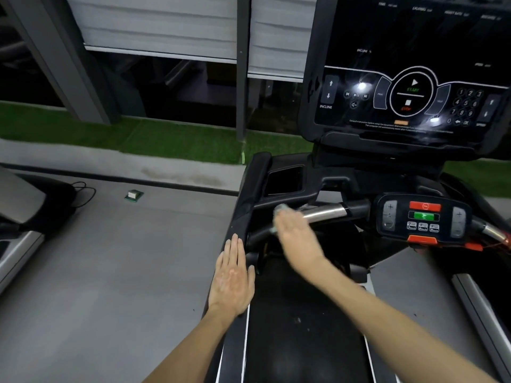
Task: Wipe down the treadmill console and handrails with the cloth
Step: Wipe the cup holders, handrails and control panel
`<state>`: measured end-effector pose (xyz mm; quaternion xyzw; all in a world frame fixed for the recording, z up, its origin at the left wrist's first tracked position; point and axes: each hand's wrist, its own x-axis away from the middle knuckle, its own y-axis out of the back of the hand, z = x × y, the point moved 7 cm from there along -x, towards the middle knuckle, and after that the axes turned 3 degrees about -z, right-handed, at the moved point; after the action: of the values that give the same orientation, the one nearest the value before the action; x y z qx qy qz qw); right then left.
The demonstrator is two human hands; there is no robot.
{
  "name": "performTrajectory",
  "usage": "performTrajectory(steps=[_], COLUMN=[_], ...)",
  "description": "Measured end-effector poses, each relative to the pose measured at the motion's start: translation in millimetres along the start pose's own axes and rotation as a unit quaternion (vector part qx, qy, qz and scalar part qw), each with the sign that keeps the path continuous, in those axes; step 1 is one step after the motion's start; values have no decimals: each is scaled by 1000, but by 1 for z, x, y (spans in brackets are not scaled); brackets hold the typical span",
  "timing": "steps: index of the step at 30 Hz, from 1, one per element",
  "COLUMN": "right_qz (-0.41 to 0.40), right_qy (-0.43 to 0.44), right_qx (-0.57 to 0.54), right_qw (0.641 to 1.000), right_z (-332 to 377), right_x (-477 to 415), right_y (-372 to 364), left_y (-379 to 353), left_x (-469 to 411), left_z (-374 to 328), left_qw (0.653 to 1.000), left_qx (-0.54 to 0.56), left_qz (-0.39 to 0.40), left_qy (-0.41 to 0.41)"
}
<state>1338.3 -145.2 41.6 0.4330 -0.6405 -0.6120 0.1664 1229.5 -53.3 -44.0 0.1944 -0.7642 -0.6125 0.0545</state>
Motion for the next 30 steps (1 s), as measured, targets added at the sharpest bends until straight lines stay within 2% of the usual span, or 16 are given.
performTrajectory(steps=[3,7,9,12,15,17,20,22,24,26,28,30], right_qz=[62,28,-16,-61,-86,-85,-13,1,-26,-76,-95,-103], right_qy=[85,87,40,-101,-175,-126,33,61,26,-67,-121,-98], right_qx=[-13,-77,-98,-94,-77,-106,-105,-101,-95,-81,-63,-70], right_qw=[994,993,994,989,978,983,994,993,995,992,986,987], right_z=[49,16,-28,-110,-120,-85,-23,-26,-53,-91,-103,-82], right_x=[-12,-10,3,33,41,28,13,12,22,43,59,56], right_y=[-20,-4,21,45,41,26,-4,-1,13,25,24,11], left_y=[0,2,2,0,-1,0,3,4,5,3,1,0], left_x=[-3,-1,-1,-2,-2,-1,-2,-1,-1,-1,-1,-1], left_z=[1,1,1,-1,1,-1,-1,0,1,-1,-2,-2], left_qw=[1000,1000,1000,1000,1000,1000,1000,1000,1000,1000,1000,1000], left_qx=[1,1,2,-2,7,7,8,2,2,5,7,11], left_qz=[-6,-11,-13,-11,-7,-5,-12,-7,-11,-8,-7,-2], left_qy=[-4,-11,-12,-10,-2,-7,-12,-18,-14,-9,-4,3])
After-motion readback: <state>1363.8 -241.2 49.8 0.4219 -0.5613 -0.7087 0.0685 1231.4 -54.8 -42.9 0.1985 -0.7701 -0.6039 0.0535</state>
